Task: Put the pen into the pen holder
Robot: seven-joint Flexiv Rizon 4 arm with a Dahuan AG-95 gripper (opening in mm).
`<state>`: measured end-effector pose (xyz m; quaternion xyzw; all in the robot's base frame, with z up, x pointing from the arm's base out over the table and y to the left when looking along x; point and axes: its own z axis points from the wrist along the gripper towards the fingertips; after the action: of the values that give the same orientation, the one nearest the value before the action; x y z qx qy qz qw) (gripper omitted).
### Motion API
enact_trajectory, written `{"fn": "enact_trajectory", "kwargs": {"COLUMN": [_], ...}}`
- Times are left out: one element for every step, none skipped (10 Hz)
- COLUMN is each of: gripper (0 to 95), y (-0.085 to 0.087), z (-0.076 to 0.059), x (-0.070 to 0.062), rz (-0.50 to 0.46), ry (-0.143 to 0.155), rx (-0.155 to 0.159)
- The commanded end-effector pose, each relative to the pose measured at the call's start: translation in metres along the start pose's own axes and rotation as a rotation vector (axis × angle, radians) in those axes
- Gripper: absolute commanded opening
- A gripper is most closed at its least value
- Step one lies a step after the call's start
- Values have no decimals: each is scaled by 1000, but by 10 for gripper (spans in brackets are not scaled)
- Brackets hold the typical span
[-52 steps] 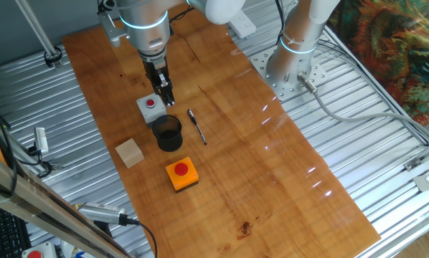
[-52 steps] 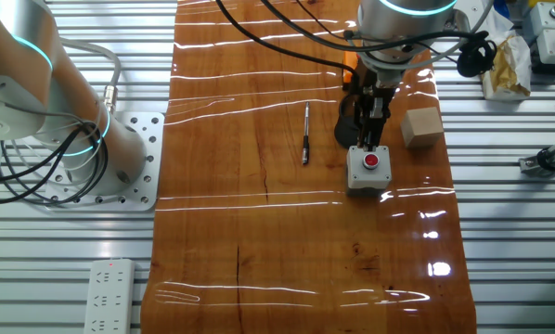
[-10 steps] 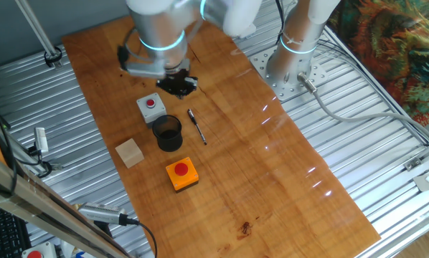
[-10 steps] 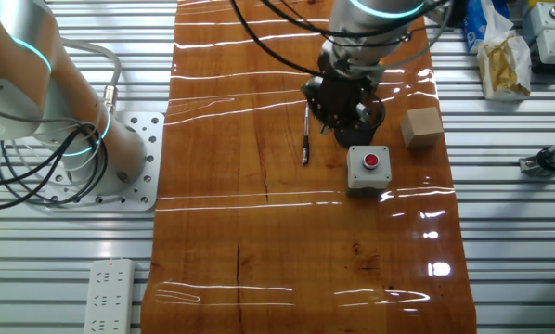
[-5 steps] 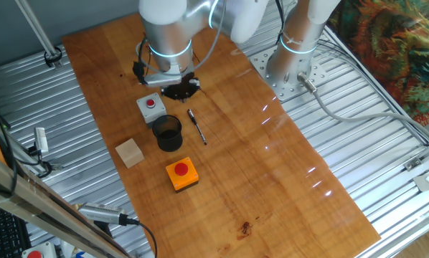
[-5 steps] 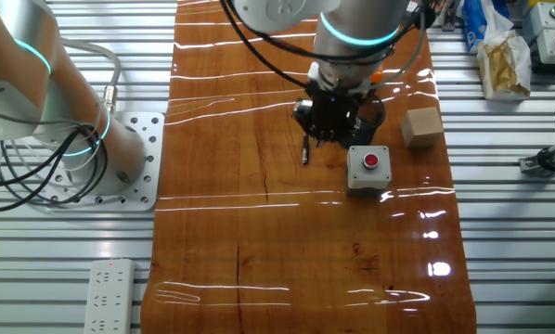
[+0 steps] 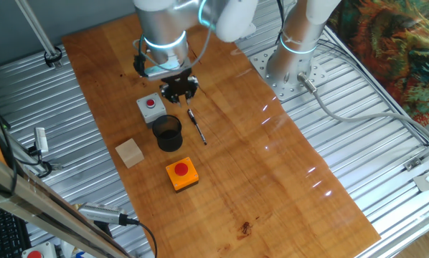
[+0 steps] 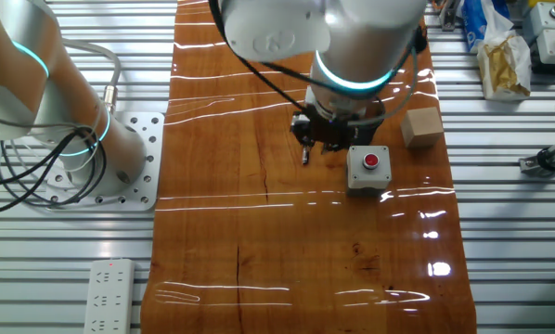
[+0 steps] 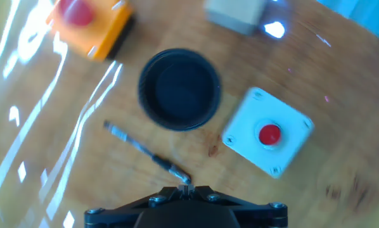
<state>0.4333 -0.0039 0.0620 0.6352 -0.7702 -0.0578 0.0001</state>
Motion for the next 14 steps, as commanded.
{"fn": "enact_trajectory", "kwargs": {"gripper": [190, 380, 380, 380, 380, 380, 380, 380, 380, 380, 380, 380, 380, 380], "y": [11, 14, 16, 18, 17, 15, 14, 13, 12, 11, 11, 10, 10, 11], "z": [9, 10, 12, 18, 25, 34, 41, 46, 55, 60, 61, 63, 63, 62], "x": [0, 0, 0, 0, -1, -4, -8, -12, -18, -21, -22, -23, -23, -22], "rz": [10, 8, 3, -3, -4, -4, -4, -4, 0, 0, 0, 0, 0, 11], "ry": [-26, -26, -31, -38, -39, -41, -40, -39, -42, -40, -40, -39, -34, -61], "rx": [-8, -8, -9, -9, -5, 0, 5, 11, 17, 23, 26, 29, 24, -6]}}
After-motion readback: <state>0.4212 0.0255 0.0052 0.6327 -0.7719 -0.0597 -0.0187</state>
